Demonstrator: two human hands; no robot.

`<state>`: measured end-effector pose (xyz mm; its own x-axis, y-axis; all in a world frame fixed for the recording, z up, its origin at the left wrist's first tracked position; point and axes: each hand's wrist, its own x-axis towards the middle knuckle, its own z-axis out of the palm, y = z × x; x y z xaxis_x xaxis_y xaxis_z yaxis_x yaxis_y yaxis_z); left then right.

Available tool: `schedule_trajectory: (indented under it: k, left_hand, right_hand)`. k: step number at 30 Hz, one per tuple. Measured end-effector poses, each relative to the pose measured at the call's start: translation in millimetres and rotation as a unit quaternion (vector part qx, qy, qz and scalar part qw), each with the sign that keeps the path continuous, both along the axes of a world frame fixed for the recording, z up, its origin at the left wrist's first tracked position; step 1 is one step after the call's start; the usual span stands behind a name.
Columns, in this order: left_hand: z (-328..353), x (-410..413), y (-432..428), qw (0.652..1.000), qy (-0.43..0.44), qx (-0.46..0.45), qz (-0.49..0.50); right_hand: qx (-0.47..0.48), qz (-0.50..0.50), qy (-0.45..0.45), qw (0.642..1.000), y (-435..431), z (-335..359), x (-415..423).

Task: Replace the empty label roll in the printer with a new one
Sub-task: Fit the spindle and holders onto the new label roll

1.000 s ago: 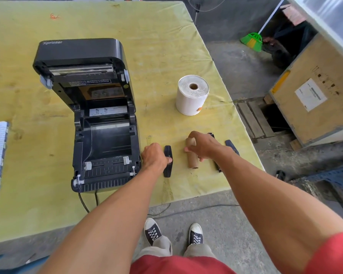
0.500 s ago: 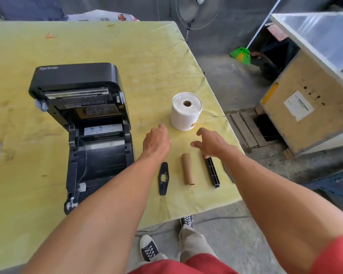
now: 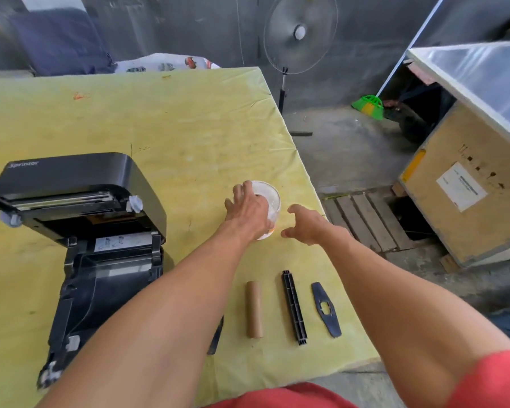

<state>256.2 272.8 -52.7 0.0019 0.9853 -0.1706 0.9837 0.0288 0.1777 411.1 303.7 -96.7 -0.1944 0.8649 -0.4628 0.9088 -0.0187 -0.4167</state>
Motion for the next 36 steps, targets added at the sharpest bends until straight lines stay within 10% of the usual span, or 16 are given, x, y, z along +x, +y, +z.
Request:
schedule_trajectory:
  k: [11,15,19,36]
  left_hand:
    - [-0.7,-11.3,34.8,0.966,-0.164,0.018,0.197]
    - [1.8,-41.1,23.0,0.806,-0.487,0.009,0.338]
    - [11.7,-51.8,3.6,0.706,-0.624,0.014,0.334]
    - [39.0,-67.1,-90.9,0.669,-0.696,-0.001,0.261]
  right_hand:
    - [-0.131,-0.04,0.208,0.968,32.4,2.4,4.3]
    - [-0.165,-0.096,0.367,0.91,40.1,33.6,-1.3]
    - [-0.129,-0.09,0.412,0.897,33.9,59.0,-18.9]
    - [0.005,-0.092,0.414,0.906,-63.0,111.0,-39.3]
